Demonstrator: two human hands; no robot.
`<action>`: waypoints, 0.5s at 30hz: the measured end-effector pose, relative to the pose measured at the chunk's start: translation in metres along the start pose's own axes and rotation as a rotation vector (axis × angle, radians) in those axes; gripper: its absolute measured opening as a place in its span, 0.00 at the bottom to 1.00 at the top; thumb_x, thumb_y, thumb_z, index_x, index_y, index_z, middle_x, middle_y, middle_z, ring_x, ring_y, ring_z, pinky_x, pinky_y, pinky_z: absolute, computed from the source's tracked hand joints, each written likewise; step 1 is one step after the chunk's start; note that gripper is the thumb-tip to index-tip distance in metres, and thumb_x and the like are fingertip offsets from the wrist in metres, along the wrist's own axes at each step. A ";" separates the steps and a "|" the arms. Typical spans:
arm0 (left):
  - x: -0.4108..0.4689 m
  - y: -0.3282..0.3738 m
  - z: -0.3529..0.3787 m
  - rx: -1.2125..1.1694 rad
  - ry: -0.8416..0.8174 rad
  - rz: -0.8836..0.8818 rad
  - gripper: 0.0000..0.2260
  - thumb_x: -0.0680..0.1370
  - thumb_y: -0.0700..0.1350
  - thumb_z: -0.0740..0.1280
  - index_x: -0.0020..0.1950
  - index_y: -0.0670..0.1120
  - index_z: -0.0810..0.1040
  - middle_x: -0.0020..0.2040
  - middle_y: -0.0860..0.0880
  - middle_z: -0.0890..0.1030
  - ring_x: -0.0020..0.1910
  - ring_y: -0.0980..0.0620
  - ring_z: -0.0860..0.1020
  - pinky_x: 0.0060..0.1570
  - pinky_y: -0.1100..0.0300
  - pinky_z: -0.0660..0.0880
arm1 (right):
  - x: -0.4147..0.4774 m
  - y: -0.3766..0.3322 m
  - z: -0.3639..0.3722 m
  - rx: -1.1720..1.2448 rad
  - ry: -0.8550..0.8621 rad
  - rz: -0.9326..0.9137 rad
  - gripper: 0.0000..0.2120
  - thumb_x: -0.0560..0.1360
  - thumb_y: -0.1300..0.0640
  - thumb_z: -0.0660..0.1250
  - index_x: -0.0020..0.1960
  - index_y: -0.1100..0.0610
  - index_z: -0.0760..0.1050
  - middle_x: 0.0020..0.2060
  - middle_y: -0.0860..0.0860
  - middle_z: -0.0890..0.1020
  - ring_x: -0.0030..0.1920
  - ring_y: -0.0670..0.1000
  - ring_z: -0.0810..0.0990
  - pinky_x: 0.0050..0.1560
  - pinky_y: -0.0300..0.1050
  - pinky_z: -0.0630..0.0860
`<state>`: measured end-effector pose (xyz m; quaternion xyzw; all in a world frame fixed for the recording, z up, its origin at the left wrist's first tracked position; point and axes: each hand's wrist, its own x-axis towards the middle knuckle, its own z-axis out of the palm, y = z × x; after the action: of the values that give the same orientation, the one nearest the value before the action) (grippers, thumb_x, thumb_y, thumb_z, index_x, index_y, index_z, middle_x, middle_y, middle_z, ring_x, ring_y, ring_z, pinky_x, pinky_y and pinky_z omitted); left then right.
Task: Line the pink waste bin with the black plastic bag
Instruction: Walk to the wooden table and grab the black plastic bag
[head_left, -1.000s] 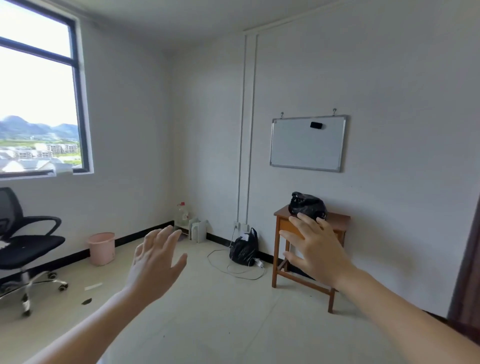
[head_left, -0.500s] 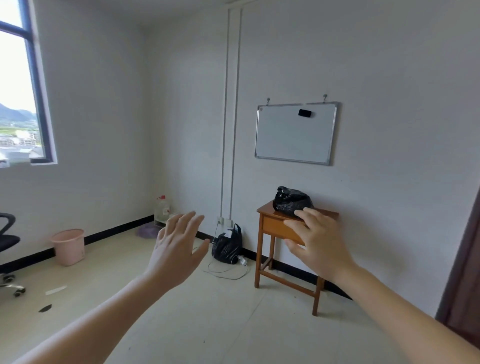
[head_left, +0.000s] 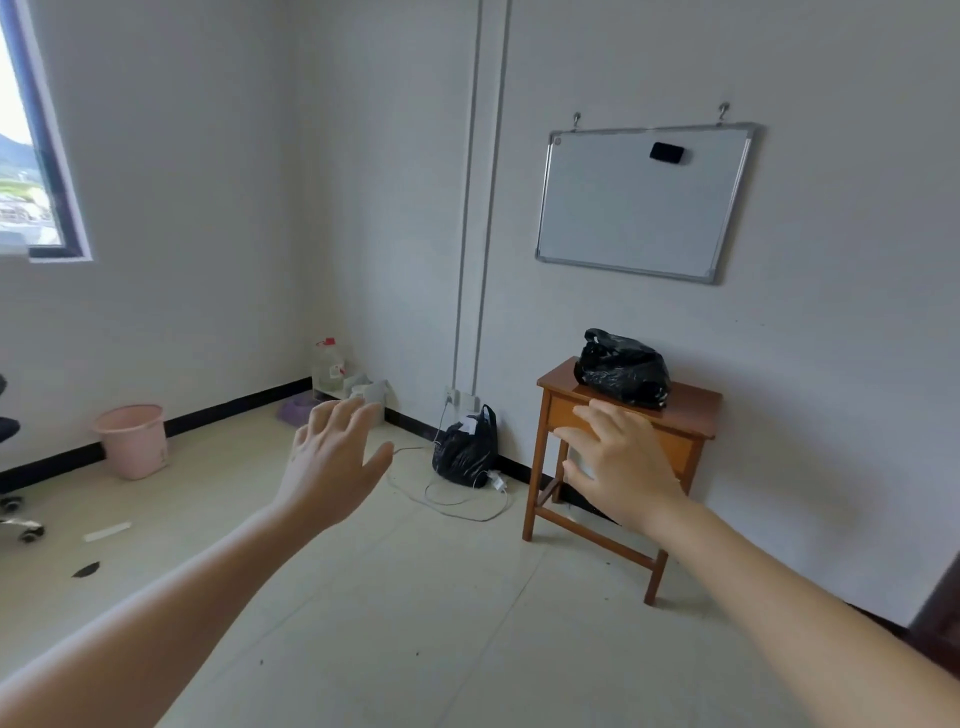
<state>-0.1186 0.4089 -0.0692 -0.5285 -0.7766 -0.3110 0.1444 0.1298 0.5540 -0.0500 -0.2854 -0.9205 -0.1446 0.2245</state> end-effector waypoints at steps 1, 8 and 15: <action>0.013 -0.005 0.007 -0.007 -0.005 -0.009 0.21 0.76 0.47 0.64 0.67 0.42 0.67 0.69 0.42 0.69 0.68 0.42 0.61 0.65 0.43 0.61 | 0.008 0.004 0.005 -0.017 -0.004 0.009 0.16 0.76 0.57 0.62 0.62 0.58 0.74 0.66 0.59 0.72 0.71 0.57 0.64 0.66 0.54 0.62; 0.084 -0.014 0.110 -0.081 -0.170 0.029 0.22 0.77 0.50 0.61 0.69 0.44 0.65 0.70 0.44 0.67 0.69 0.44 0.60 0.66 0.47 0.60 | 0.027 0.055 0.073 -0.041 -0.187 0.184 0.17 0.78 0.54 0.57 0.66 0.53 0.70 0.70 0.55 0.67 0.73 0.53 0.57 0.71 0.53 0.55; 0.157 0.044 0.216 -0.133 -0.296 0.136 0.22 0.78 0.52 0.58 0.70 0.46 0.61 0.72 0.47 0.64 0.71 0.47 0.57 0.69 0.49 0.58 | 0.030 0.154 0.116 -0.108 -0.244 0.327 0.16 0.79 0.53 0.57 0.66 0.51 0.69 0.71 0.53 0.66 0.74 0.53 0.56 0.70 0.53 0.58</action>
<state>-0.1188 0.6720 -0.1326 -0.6282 -0.7296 -0.2699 0.0141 0.1605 0.7361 -0.1130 -0.4581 -0.8731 -0.1197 0.1165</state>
